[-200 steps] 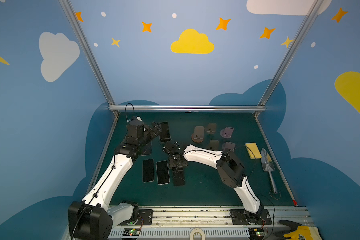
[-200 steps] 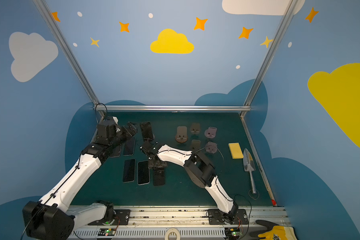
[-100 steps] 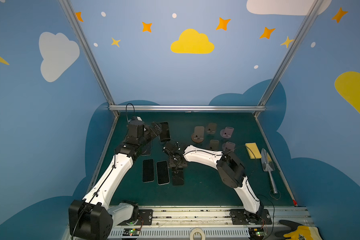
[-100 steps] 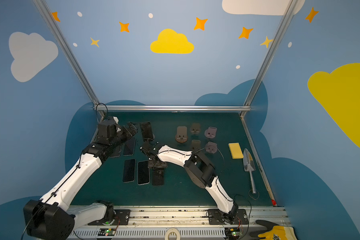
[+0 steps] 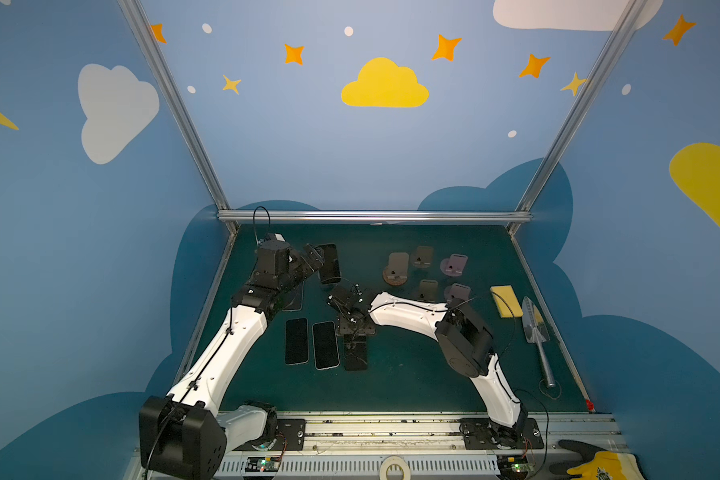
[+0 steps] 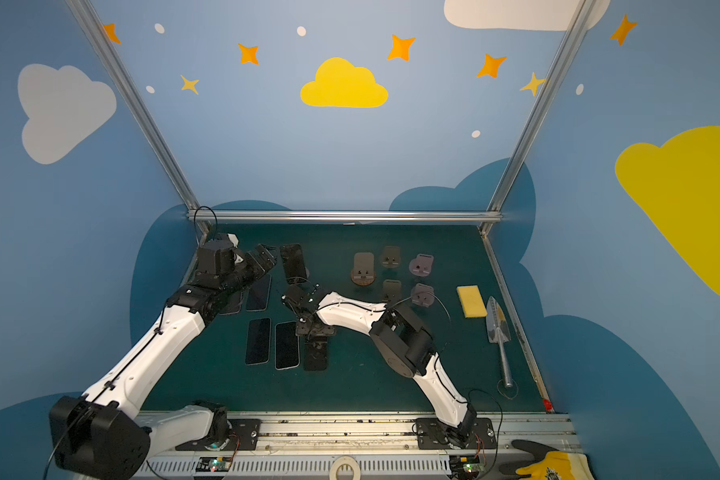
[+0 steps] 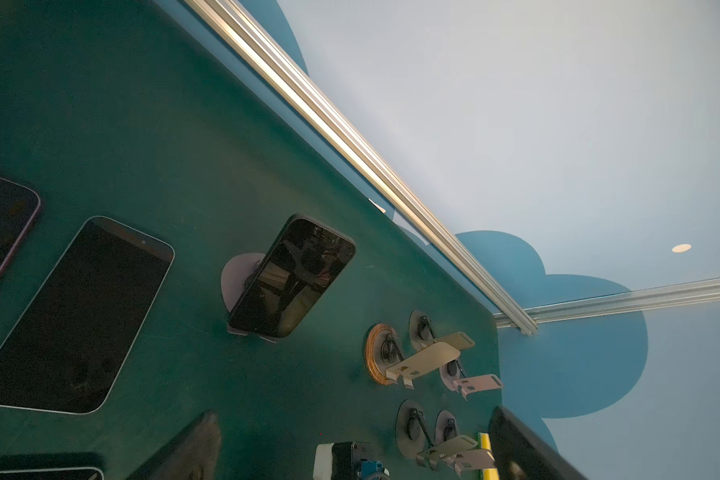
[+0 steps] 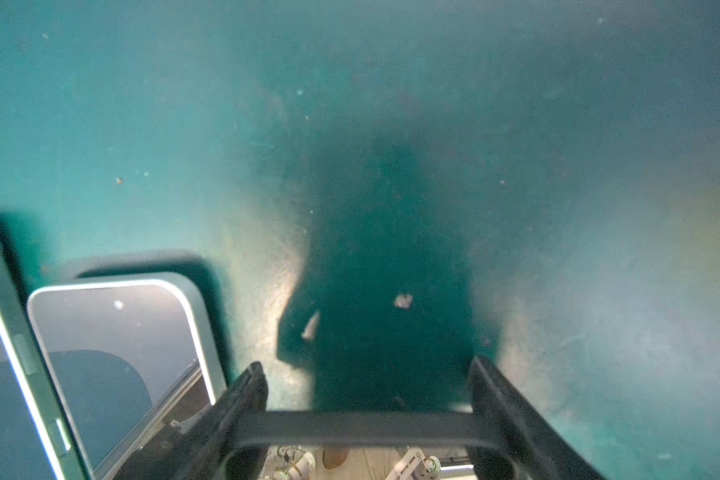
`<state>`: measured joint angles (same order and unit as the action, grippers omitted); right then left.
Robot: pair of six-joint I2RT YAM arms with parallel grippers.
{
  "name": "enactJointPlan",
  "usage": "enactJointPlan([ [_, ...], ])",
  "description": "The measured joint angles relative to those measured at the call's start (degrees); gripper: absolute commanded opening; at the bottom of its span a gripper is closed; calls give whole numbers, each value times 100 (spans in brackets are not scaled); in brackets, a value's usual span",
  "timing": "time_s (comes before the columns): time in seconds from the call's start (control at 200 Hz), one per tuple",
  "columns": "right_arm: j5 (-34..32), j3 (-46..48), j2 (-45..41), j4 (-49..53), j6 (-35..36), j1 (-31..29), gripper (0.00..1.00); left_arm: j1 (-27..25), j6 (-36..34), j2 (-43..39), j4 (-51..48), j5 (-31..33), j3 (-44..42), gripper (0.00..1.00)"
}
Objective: Remove the phone from the phone stand
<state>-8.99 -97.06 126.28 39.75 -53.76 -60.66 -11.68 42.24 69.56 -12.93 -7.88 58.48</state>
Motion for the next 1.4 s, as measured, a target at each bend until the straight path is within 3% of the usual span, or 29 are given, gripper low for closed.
enactJointPlan([
  [0.766,39,96,-162,-90,321,-52,82,15,22,81,0,-74,0,100],
  [1.397,-612,109,-1624,37,1128,-116,82,144,20,79,-15,76,0,100],
])
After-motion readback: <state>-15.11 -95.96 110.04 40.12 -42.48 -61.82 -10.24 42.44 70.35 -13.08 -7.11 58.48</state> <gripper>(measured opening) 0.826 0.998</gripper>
